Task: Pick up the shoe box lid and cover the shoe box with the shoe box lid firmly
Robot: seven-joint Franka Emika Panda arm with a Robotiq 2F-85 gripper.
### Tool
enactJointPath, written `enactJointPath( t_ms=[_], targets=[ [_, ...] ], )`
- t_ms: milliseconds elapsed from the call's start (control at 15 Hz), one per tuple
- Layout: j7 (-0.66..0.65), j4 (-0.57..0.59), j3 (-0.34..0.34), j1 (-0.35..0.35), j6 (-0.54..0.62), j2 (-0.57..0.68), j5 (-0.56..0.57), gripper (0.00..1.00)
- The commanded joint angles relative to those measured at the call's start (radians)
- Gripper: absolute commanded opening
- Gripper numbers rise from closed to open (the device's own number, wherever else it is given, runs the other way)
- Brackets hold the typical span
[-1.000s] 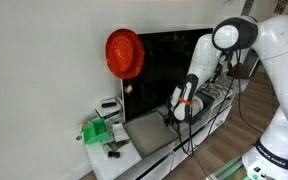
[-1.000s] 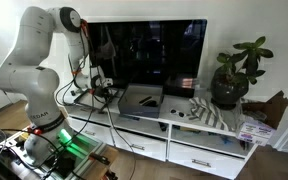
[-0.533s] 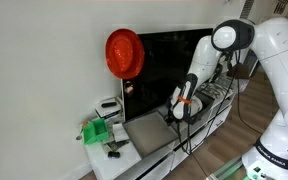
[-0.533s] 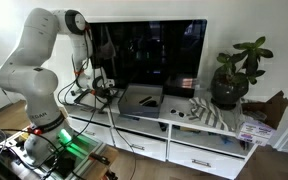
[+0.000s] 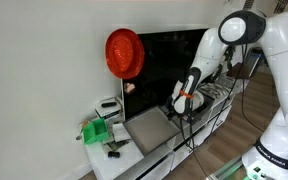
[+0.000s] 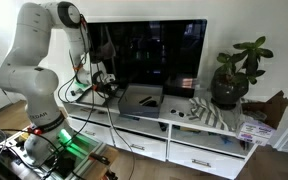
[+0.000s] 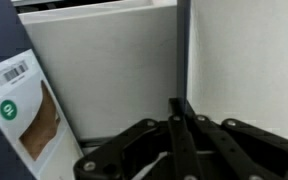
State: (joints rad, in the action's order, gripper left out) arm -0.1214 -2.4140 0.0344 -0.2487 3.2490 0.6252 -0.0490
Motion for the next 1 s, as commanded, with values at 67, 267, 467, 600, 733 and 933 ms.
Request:
enactJointPath(
  t_ms=[67, 267, 467, 600, 733, 933],
  targets=[
    [0.002, -0.122, 0.175, -0.176, -0.184, -0.248, 0.019, 0.01],
    [-0.053, -0.135, 0.295, -0.277, -0.299, -0.348, 0.138, 0.01],
    [-0.156, -0.142, 0.345, -0.298, -0.419, -0.464, 0.337, 0.01],
    [-0.192, -0.143, 0.285, -0.229, -0.510, -0.547, 0.432, 0.01],
    [-0.204, -0.146, 0.208, -0.151, -0.594, -0.623, 0.486, 0.01],
    [-0.211, -0.147, 0.090, -0.040, -0.713, -0.726, 0.531, 0.01]
  ],
)
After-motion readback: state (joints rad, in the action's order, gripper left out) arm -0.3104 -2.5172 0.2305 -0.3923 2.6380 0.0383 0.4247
